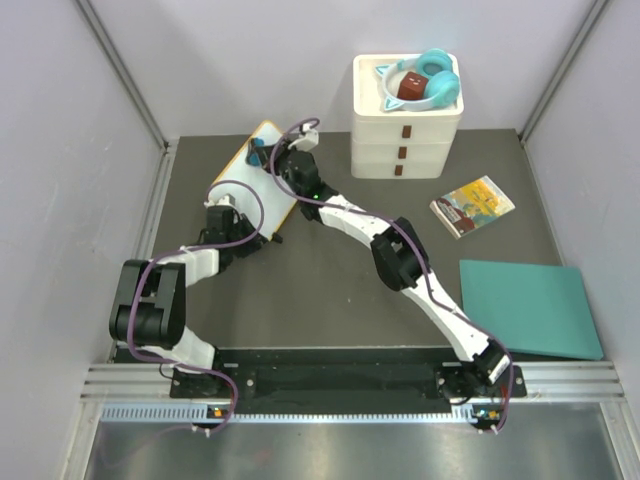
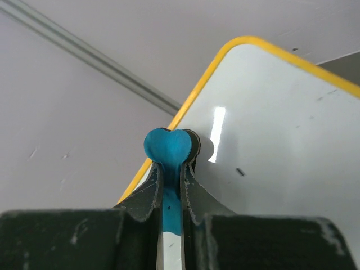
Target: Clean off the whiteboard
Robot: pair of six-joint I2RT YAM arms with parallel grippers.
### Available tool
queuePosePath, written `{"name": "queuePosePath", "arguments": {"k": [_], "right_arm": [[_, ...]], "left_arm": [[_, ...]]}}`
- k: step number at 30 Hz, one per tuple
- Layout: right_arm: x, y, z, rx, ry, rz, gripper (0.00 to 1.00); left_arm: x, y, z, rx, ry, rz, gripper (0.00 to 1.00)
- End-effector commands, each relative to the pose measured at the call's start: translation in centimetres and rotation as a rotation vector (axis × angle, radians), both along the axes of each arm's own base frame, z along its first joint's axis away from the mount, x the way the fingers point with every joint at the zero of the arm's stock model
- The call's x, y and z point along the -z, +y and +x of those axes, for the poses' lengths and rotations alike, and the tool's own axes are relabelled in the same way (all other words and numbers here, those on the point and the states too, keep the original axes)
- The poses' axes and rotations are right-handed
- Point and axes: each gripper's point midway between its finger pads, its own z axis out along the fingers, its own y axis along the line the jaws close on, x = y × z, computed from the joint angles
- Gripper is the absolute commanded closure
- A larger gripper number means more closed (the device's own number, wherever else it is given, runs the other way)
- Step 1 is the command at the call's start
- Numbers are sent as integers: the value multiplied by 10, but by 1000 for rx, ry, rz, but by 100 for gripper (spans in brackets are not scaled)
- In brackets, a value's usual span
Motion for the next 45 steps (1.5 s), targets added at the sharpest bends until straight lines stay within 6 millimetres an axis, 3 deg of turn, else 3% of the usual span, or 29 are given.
{"name": "queuePosePath", "arguments": {"k": [1, 5, 7, 13, 22, 32, 37, 45], "right_arm": [[-73, 41, -55, -128, -117, 61, 100], [-63, 56, -69, -144, -144, 16, 100], [-63, 55, -66, -132, -144, 18, 100], [-49, 30, -35, -40, -116, 9, 100], [-6, -19, 19, 85, -16, 30, 100], [29, -42, 43, 140, 33, -4, 100], [30, -37, 41, 110, 35, 17, 100], [-10, -35, 37, 99, -30, 61, 100]], "left_arm": [[61, 25, -67, -2, 286, 155, 100], [60, 25, -68, -2, 286, 155, 100], [61, 25, -68, 0, 288, 155, 100], [60, 25, -68, -1, 284, 156, 100], [60, 25, -68, 0, 282, 153, 100], [60, 24, -69, 6, 280, 153, 100], [59, 23, -68, 8, 276, 154, 100], [60, 23, -68, 9, 277, 160, 100]]}}
